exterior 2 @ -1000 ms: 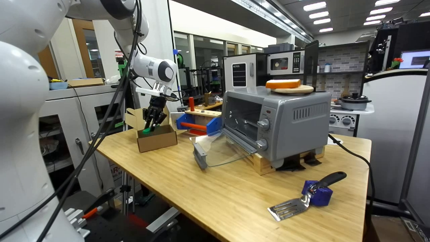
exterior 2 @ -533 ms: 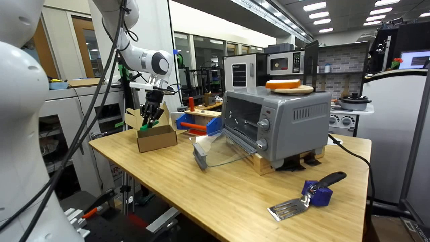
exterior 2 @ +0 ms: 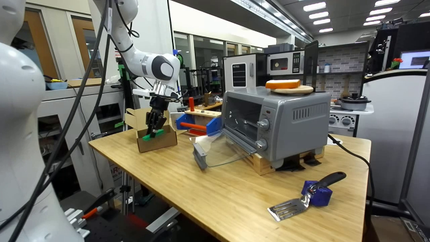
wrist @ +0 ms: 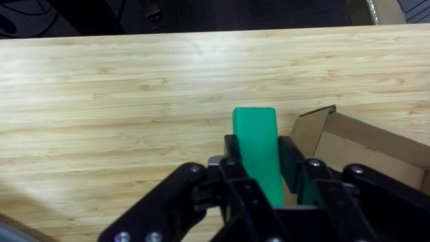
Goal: Take the green block out of the box and put it on the table
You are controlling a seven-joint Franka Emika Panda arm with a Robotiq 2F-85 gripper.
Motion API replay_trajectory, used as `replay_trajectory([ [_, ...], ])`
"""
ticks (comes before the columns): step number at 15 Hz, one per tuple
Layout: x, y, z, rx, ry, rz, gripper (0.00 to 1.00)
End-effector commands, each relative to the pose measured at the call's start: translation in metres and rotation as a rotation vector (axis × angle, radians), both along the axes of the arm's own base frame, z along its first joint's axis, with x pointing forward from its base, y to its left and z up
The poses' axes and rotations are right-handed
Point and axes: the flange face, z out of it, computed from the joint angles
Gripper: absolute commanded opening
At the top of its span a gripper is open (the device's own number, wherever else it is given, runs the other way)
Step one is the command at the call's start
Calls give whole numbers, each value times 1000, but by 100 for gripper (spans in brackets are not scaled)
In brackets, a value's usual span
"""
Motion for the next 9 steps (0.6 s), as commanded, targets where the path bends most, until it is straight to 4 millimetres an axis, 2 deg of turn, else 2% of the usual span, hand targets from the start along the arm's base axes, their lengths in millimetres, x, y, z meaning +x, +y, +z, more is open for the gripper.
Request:
replay_trajectory([
  [1, -8, -19, 6, -1, -26, -107, 8],
  [5, -6, -29, 1, -9, -22, -155, 8],
  [9, 0, -42, -18, -24, 23, -220, 8],
])
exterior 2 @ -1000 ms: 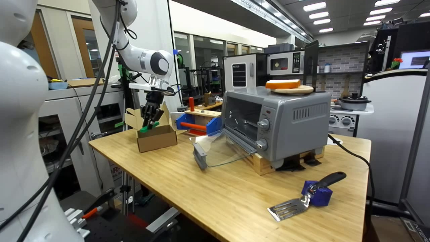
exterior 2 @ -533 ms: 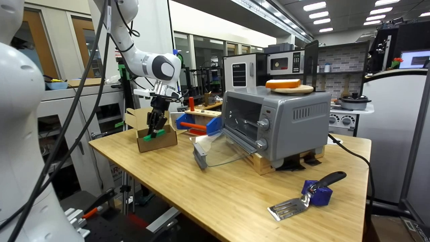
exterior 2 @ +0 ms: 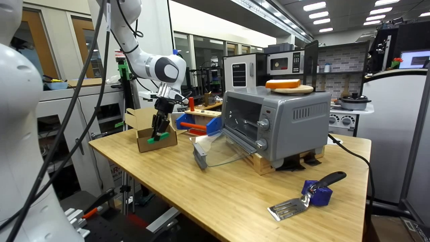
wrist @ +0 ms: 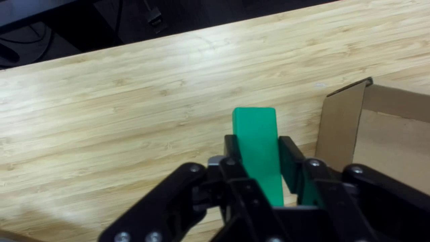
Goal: Take the green block out of the box and put it on the table
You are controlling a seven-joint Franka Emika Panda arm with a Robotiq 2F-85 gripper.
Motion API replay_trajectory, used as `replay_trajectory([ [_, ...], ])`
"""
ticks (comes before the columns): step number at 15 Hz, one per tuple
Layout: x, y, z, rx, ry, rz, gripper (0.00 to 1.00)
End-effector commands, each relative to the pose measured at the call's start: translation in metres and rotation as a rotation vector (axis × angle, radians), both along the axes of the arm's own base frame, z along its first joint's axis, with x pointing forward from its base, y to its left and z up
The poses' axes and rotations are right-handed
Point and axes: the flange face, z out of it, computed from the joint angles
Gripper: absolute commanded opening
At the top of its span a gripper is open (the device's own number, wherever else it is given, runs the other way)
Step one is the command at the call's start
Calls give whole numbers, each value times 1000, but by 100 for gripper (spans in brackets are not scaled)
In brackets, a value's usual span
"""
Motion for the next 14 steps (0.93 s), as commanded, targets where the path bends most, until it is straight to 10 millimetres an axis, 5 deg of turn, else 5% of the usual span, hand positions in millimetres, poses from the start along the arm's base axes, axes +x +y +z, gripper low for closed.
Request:
replay_trajectory([
  [1, 5, -13, -14, 8, 23, -86, 8],
  [5, 12, -23, -40, 6, 70, -143, 8],
  [14, 24, -3, -82, 48, 150, -141, 8],
])
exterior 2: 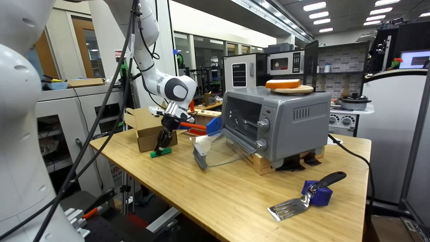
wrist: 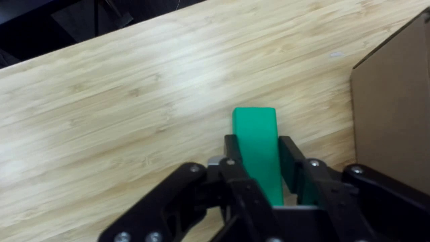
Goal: Take the green block out of the box and put it on the table
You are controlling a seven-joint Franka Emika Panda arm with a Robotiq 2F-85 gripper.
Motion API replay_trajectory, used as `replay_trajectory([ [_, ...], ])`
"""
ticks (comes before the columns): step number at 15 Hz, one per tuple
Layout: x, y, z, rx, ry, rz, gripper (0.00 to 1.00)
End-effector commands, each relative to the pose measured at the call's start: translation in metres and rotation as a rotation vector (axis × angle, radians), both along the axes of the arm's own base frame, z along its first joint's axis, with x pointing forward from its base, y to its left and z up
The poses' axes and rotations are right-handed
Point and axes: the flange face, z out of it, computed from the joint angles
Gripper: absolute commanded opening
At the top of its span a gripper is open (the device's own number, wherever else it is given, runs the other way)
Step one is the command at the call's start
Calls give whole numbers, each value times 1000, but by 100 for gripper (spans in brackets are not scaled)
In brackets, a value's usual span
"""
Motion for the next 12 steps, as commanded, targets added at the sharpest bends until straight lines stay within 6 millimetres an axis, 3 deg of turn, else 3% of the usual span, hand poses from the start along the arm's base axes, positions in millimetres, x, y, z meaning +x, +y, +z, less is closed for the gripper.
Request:
replay_trajectory([
  [1, 9, 6, -2, 29, 19, -14, 8],
  [3, 10, 6, -1, 38, 13, -18, 12],
  [5, 10, 6, 0, 48, 11, -30, 60],
  [7, 8, 7, 2, 79, 4, -28, 64],
  [11, 7, 14, 9, 161, -32, -10, 91],
  [12, 7, 14, 3, 108, -12, -11, 72],
])
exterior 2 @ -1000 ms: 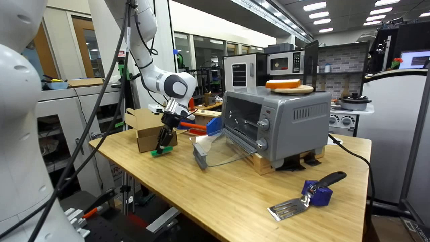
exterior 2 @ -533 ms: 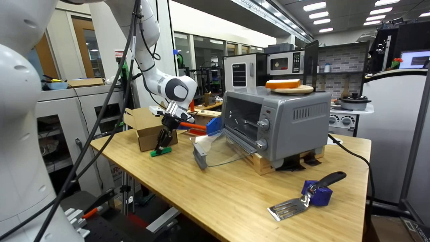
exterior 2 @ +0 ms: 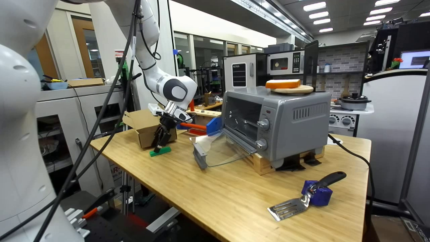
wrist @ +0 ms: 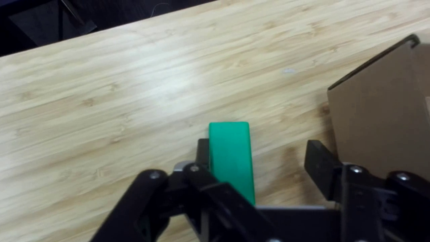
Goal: Take the green block out of the box and put it on the table
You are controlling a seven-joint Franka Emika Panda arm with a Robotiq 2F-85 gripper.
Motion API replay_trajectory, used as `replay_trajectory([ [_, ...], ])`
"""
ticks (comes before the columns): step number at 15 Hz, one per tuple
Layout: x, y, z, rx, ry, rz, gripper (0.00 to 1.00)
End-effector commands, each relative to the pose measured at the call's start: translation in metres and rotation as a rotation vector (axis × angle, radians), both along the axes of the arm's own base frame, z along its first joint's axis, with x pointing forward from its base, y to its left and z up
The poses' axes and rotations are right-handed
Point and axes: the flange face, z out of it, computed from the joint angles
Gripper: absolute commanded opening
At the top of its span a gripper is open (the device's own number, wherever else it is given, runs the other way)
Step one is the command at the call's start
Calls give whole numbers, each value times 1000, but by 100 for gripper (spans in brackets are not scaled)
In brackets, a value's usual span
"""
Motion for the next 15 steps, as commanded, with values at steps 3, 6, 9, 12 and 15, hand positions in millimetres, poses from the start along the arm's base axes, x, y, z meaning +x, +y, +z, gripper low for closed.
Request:
replay_trajectory([
  [3, 1, 1, 3, 20, -8, 7, 91],
  [6, 1, 1, 3, 22, -8, 6, 91],
  [9, 1, 1, 3, 22, -8, 7, 91],
  [12, 1, 1, 3, 22, -8, 7, 91],
  [15, 1, 1, 3, 22, -8, 7, 91],
])
